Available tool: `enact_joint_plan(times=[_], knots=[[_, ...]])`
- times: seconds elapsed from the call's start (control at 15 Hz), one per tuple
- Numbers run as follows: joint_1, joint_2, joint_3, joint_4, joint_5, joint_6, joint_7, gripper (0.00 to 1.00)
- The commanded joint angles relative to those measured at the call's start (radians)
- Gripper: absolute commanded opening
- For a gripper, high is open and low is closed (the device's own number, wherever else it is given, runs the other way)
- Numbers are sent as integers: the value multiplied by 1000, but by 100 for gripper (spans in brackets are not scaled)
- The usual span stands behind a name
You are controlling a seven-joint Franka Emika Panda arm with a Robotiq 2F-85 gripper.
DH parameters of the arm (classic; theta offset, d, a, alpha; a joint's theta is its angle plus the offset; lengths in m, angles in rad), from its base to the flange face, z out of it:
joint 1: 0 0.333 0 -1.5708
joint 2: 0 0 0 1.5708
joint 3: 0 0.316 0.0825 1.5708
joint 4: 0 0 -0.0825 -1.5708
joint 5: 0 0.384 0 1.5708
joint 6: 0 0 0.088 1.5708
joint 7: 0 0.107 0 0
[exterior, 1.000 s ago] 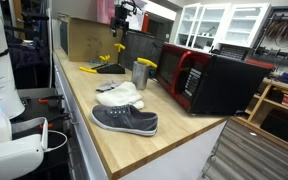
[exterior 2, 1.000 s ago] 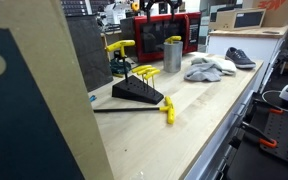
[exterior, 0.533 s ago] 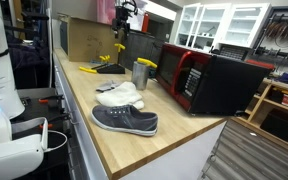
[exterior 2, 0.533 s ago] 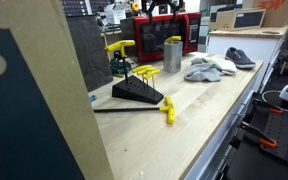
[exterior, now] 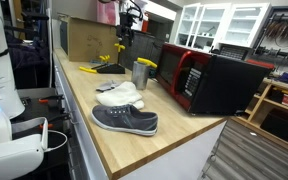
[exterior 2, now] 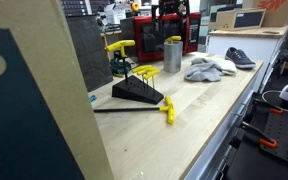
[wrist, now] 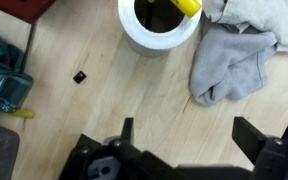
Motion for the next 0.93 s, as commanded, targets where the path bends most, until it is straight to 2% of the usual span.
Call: enact_joint_plan(times=[0.0, 0.2, 0.27, 0.4, 0.6, 0.87], knots=[[-31, -35, -33, -43, -16, 58, -189, 100], [-48, -21, -55, -24, -36, 66, -193, 100], [-29, -1, -36, -6, -40, 14, -3, 100], [-33, 2, -39, -6, -42, 13, 35, 100], [-22, 33, -30, 18, -27, 14, 27, 100], [-25, 53, -19, 39, -64, 67, -108, 100]])
